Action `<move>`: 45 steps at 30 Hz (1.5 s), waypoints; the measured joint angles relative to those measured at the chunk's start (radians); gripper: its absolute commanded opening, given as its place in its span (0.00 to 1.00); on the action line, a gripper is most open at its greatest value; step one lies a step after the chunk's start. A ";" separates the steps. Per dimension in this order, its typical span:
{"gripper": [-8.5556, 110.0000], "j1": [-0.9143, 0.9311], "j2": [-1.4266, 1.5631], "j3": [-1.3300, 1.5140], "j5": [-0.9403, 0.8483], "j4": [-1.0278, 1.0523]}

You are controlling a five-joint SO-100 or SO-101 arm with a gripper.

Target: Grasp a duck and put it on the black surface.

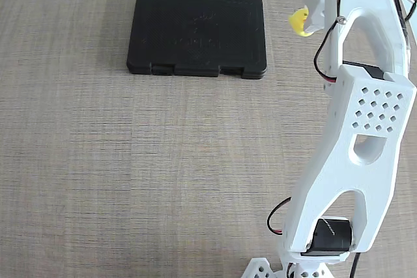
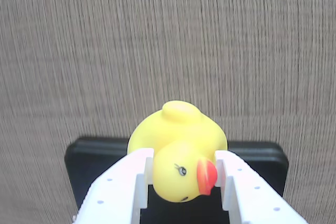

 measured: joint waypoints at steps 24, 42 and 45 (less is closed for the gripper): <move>0.14 -0.377 -0.002 0.000 0.071 -0.080; 0.14 -0.405 -0.130 0.000 0.071 -0.219; 0.14 -0.405 -0.130 0.000 0.071 -0.219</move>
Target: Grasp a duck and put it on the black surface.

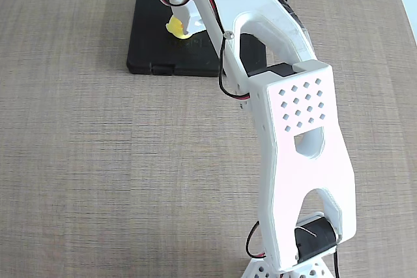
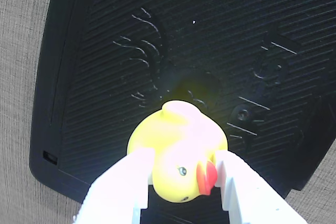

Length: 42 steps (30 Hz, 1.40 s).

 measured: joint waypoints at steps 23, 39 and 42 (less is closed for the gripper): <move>0.24 0.201 0.195 0.003 0.000 0.002; 0.07 0.416 1.325 0.813 0.000 -0.018; 0.08 0.423 1.546 1.086 0.000 -0.064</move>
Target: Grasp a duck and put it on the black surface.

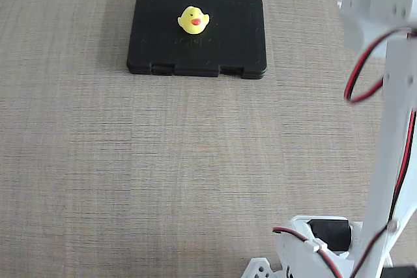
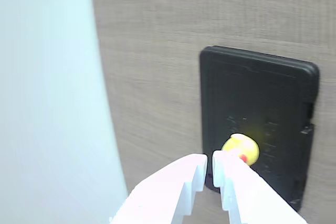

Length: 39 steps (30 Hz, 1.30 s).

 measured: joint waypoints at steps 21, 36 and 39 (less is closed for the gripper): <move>0.08 0.000 0.822 1.097 -0.002 -0.224; 0.08 0.000 0.997 1.298 0.000 -0.224; 0.08 0.000 0.997 1.298 0.002 -0.224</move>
